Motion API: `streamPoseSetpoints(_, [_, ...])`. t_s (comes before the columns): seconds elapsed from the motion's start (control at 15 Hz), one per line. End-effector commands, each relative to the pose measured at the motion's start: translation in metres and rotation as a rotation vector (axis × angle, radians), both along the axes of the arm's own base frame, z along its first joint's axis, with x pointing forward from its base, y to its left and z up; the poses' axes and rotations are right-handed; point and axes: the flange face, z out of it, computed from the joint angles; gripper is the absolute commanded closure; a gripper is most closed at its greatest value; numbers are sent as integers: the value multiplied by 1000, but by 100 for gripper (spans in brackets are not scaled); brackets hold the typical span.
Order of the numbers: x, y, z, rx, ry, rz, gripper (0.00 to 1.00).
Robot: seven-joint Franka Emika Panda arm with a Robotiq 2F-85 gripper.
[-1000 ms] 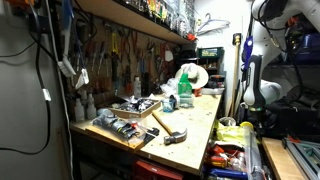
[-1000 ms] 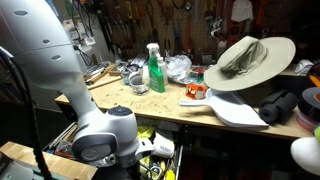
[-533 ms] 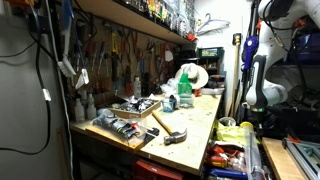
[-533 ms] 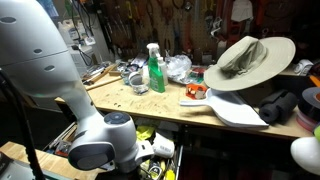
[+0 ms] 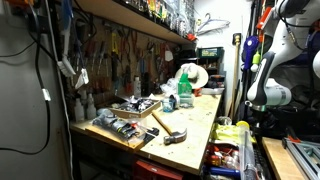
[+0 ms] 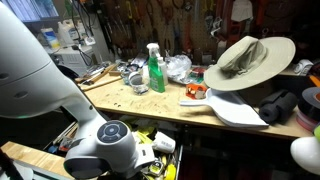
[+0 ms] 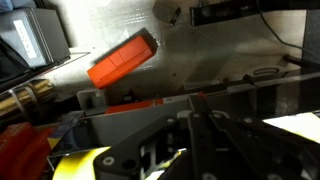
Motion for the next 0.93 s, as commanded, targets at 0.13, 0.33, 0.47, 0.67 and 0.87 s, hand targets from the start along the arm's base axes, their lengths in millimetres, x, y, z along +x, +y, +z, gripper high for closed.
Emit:
streamPoseSetpoints(0.13, [47, -7, -4, 4, -168, -63, 100])
streamPoseSetpoints(0.33, [63, -8, -8, 22, -204, -74, 100])
streamPoseSetpoints(0.47, [75, -8, -7, 33, -225, -94, 100])
streamPoseSetpoints(0.67, [89, -8, -6, 35, -262, -125, 100])
streamPoseSetpoints(0.87, [101, -8, -6, 28, -302, -173, 100])
